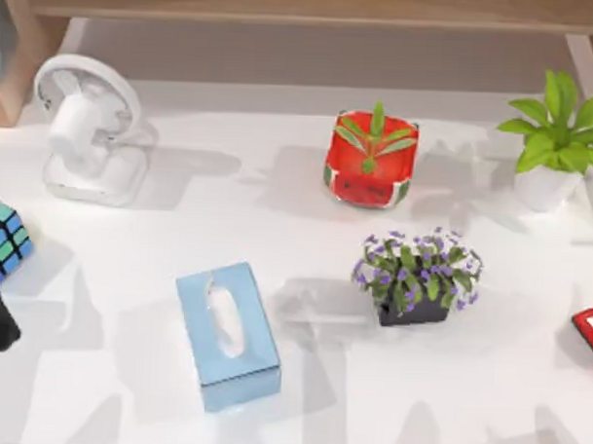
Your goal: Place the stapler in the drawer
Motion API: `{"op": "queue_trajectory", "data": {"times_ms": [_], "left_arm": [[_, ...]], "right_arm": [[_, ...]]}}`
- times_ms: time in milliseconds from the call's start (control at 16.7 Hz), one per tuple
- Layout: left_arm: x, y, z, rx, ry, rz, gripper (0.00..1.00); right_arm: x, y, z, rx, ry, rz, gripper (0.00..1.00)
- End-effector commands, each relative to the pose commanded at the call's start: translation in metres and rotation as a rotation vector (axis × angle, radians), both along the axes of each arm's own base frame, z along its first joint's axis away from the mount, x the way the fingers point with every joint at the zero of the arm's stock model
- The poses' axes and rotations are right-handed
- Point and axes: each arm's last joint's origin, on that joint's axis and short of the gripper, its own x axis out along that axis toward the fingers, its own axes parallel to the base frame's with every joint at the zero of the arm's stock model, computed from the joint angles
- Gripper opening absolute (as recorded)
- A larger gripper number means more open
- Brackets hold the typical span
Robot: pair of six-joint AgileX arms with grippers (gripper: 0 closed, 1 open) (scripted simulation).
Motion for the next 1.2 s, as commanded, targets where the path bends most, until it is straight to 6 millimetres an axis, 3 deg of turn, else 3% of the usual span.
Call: {"op": "queue_trajectory", "data": {"times_ms": [300, 600, 840, 1200], "left_arm": [[0.000, 0.000, 0.000, 0.000, 0.000, 0.000, 1.00], [0.000, 0.000, 0.000, 0.000, 0.000, 0.000, 1.00], [0.000, 0.000, 0.000, 0.000, 0.000, 0.000, 1.00], [0.000, 0.000, 0.000, 0.000, 0.000, 0.000, 1.00]], "right_arm": [[0.001, 0.001, 0.009, -0.016, 0.058, 0.008, 1.00], [0.018, 0.004, 0.038, -0.085, 0.355, 0.042, 1.00], [0.059, 0.008, 0.047, -0.162, 0.748, 0.101, 1.00], [0.129, 0.019, 0.030, -0.264, 1.280, 0.223, 1.00]]}}
